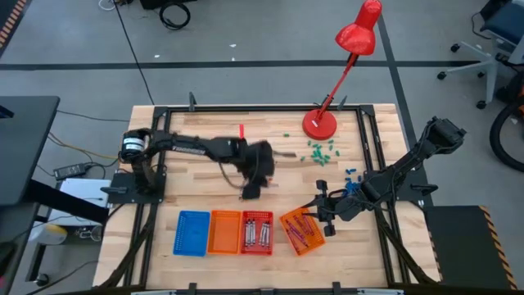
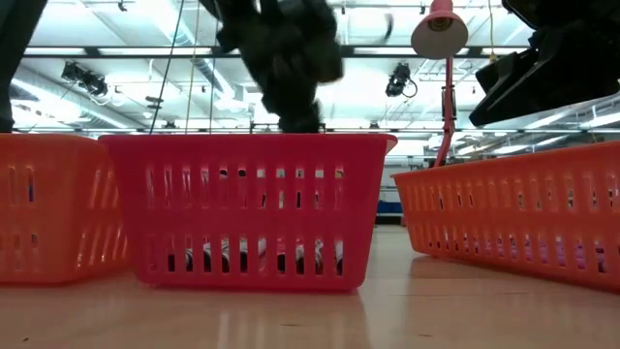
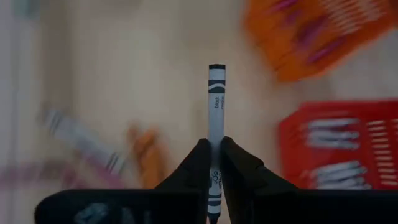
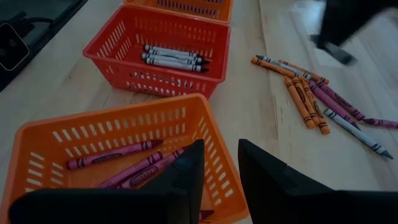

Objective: Sort crayons
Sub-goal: Put the black crayon into the red bin, then put the red crayon into the right orange bin

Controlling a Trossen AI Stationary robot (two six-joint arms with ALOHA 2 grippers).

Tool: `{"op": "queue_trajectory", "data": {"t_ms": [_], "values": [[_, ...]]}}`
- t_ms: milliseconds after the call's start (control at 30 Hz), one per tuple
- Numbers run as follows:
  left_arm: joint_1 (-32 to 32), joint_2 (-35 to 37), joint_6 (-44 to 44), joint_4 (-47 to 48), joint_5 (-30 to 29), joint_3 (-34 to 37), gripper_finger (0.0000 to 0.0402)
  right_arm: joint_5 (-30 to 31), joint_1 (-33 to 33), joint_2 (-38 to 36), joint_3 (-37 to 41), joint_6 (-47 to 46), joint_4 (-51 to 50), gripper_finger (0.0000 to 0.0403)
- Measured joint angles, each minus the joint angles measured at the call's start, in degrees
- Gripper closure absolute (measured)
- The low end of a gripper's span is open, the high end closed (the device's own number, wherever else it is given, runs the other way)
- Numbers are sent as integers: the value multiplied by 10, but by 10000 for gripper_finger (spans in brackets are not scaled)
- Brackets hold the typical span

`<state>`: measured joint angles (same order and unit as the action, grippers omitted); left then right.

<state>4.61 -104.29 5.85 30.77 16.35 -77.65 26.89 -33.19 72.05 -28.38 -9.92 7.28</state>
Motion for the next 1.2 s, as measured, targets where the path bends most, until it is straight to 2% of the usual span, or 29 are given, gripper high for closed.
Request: {"op": "queue_trajectory", "data": {"t_ms": [167, 300, 500, 667, 833, 967, 1200], "values": [[-95, 12, 111, -41, -40, 0, 366, 0, 0, 0, 0, -4, 2, 300], [-176, 2, 206, -45, -127, -1, 366, 0, 0, 0, 0, -4, 8, 300], [-266, -9, 269, -59, -248, 0, 365, 0, 1, 0, 0, -4, 15, 300], [-301, -10, 279, -71, -306, 0, 365, 0, 2, 0, 0, -3, 19, 300], [-321, -22, 280, -54, -320, 0, 360, 0, 2, 0, 0, -4, 20, 300], [-332, -32, 282, -32, -347, 0, 333, 0, 2, 0, 0, -3, 19, 300], [-331, -47, 296, -27, -358, 0, 278, 0, 2, 0, 0, -4, 20, 300]]}}
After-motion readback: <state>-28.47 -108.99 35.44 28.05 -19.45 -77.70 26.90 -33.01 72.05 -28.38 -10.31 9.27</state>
